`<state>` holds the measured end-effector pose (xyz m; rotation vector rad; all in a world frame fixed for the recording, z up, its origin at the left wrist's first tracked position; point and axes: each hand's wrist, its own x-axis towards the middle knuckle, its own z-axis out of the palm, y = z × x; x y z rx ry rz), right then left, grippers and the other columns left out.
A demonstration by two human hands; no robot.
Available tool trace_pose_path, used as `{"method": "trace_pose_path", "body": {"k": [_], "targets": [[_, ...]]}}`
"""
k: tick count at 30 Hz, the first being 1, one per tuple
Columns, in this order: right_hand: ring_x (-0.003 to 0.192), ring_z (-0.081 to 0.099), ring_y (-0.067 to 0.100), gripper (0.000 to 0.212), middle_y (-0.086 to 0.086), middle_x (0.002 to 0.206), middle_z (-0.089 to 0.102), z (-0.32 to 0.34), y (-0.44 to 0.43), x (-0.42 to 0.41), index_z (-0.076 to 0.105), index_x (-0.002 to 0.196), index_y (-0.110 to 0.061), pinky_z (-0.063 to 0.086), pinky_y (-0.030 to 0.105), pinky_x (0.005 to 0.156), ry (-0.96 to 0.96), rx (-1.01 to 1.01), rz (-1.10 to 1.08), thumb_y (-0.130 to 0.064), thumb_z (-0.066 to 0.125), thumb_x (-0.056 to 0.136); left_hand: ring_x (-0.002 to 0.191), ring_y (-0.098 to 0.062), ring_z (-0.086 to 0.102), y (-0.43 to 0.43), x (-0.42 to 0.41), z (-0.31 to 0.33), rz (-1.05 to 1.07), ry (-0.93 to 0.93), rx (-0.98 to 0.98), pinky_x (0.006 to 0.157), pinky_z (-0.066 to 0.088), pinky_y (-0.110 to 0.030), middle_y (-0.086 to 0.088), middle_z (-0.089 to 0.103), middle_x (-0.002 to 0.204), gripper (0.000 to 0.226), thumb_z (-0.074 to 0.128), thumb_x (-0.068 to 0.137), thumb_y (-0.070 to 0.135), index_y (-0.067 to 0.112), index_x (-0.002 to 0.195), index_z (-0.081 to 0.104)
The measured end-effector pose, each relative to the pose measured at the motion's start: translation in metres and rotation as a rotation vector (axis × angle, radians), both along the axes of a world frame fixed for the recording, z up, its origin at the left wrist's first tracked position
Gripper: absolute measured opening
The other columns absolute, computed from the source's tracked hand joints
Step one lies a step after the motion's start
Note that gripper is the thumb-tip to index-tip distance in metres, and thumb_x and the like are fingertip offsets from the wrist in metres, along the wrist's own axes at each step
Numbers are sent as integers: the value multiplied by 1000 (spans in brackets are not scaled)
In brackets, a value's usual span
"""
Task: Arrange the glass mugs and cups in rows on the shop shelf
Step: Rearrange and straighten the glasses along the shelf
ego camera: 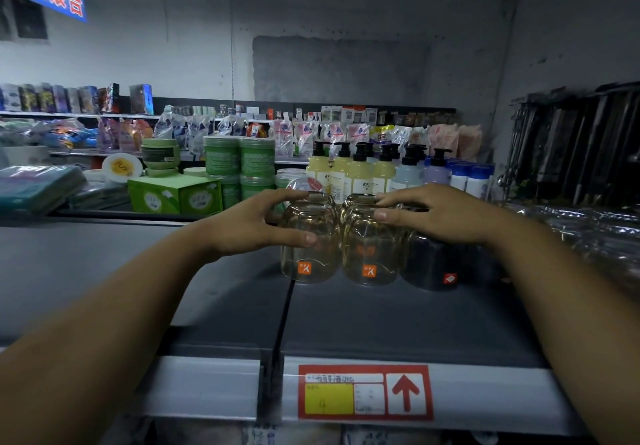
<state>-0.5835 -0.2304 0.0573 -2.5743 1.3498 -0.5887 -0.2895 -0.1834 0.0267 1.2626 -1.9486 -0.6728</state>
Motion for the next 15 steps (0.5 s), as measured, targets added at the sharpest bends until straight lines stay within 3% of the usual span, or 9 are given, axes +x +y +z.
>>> {"method": "trace_pose_path", "body": {"k": [2,4,7,9,11,15], "targets": [[126,54,9,73,-15,144,57,0,2,1,65,128,-44,40,35,106,-6,-5,0,-84,46,70,83,26,60,2,-3,0,-10,9,-23,66,45,1,29,56,111,60,77,84,11,31,135,52],[125,54,10,73,-15,143,57,-1,3,1,65,127,-44,42,36,106,-9,-7,-2,-85,46,69,94,14,65,4,-5,0,-18,13,-46,74,52,-7,23,63,117,53,80,82,14,34,127,60],[121,53,8,75,-14,144,55,-1,5,2,63,127,-45,41,32,99,0,-8,8,-85,47,66,117,4,58,2,-2,0,35,-81,-119,103,49,-26,20,56,131,59,86,73,38,40,127,63],[116,55,8,76,-13,141,58,-1,6,2,63,125,-47,42,32,94,-5,-8,14,-86,47,63,129,-2,49,-2,3,-2,84,-149,-152,113,42,-37,16,46,137,68,87,64,59,46,126,62],[117,56,9,79,-14,138,59,-1,7,1,63,124,-46,45,34,97,-13,-16,8,-90,46,60,135,-5,42,-4,4,-3,101,-179,-173,114,41,-42,17,39,143,77,82,56,72,50,127,60],[119,56,10,87,-13,136,61,-2,6,1,63,124,-46,47,38,101,-5,-41,7,-96,42,56,138,-3,37,-7,3,-6,120,-199,-211,113,41,-41,20,33,148,83,78,54,77,47,128,59]]}}
